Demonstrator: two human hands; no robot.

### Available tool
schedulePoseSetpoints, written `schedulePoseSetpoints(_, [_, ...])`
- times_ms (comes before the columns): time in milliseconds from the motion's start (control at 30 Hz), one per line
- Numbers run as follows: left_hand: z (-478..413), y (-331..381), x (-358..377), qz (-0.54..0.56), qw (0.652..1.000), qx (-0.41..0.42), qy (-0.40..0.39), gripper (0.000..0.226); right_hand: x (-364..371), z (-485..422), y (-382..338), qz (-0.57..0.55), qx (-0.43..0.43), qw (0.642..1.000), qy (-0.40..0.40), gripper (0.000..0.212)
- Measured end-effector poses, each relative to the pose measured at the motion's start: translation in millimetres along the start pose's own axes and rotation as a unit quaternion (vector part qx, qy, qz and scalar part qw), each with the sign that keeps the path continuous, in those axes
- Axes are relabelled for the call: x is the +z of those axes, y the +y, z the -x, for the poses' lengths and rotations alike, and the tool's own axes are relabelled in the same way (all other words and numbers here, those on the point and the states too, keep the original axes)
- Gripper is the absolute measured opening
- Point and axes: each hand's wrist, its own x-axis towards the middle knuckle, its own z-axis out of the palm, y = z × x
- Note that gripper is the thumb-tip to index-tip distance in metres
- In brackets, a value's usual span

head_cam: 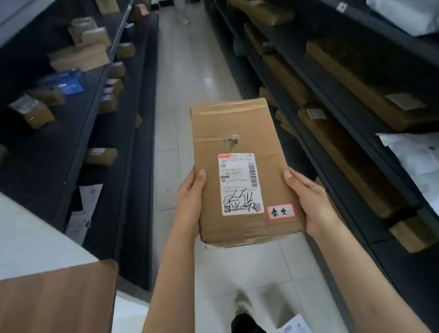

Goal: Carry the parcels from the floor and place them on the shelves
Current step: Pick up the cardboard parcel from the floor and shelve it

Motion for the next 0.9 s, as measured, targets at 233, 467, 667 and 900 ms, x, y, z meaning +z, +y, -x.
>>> schedulePoseSetpoints(233, [-174.3, 98.5, 28.8, 0.015, 0.999, 0.016, -0.026, 0.023, 68.7, -157.7, -94.9, -0.009, -0.005, 1.000, -0.004, 0.041])
schedulePoseSetpoints(467, [-351.0, 157.5, 33.6, 0.010, 0.999, 0.009, -0.039, 0.028, 144.9, -317.0, -148.7, -0.020, -0.013, 1.000, 0.008, 0.037])
schedulePoseSetpoints(667, [-520.2, 209.7, 40.2, -0.009, 0.996, 0.000, -0.083, 0.025, 214.4, -455.8, -184.6, -0.058, -0.006, 0.997, 0.051, 0.039])
schedulePoseSetpoints(900, [-708.9, 285.0, 80.9, -0.036, 0.990, -0.017, -0.136, 0.023, 272.7, -602.0, -258.4, -0.095, -0.018, 0.989, 0.114, 0.040])
